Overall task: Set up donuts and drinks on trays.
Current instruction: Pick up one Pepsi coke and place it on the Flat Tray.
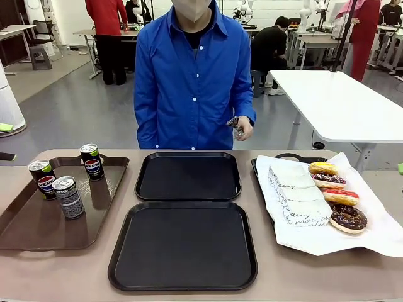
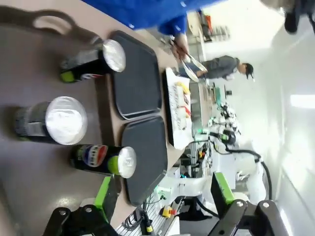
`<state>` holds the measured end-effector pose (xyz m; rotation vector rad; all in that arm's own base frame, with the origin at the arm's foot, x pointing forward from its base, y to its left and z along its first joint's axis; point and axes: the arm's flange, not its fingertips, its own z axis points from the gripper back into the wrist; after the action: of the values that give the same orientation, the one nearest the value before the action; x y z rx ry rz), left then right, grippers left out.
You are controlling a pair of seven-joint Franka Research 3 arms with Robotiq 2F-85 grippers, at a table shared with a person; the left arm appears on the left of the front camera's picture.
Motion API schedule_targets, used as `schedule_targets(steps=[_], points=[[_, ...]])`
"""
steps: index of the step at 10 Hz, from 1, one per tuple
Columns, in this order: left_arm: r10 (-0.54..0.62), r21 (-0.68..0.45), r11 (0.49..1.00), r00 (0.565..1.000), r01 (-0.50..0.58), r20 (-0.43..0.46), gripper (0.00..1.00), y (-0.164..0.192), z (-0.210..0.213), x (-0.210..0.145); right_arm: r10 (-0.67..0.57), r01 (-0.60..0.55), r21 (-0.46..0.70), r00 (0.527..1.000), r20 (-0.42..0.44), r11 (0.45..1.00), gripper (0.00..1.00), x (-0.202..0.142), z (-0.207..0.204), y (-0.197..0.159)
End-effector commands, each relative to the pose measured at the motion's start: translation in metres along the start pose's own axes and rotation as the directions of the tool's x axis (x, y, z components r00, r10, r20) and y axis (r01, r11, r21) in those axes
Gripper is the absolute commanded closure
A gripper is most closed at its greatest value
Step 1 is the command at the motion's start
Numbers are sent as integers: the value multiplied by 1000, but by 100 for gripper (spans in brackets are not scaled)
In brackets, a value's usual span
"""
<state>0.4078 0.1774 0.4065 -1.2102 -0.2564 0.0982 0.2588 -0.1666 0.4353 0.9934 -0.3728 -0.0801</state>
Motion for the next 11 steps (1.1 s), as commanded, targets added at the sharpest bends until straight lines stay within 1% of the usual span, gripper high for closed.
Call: schedule_targets(steps=[1, 3, 5, 7, 8, 11], points=[[58, -14, 998, 998, -58, 37, 0, 1, 17, 11, 35, -36, 36, 999, 29, 999, 0, -18, 20, 12], [69, -23, 997, 995, -68, 65, 0, 11, 33, 8, 55, -54, 65, 998, -12, 996, 0, -31, 43, 21], [61, -4, 998, 995, -61, 82, 0, 6, 45, 1, 61, -58, 69, 997, -43, 996, 0, -35, 50, 26], [48, 54, 997, 994, -53, 98, 0, 1, 56, -3, 63, -61, 60, 997, -39, 996, 0, -32, 50, 28], [51, 6, 999, 995, -52, 87, 0, 13, 48, 0, 37, -34, 86, 999, -26, 996, 0, -35, 51, 32], [51, 6, 999, 995, -52, 87, 0, 13, 48, 0, 37, -34, 86, 999, -26, 996, 0, -35, 51, 32]])
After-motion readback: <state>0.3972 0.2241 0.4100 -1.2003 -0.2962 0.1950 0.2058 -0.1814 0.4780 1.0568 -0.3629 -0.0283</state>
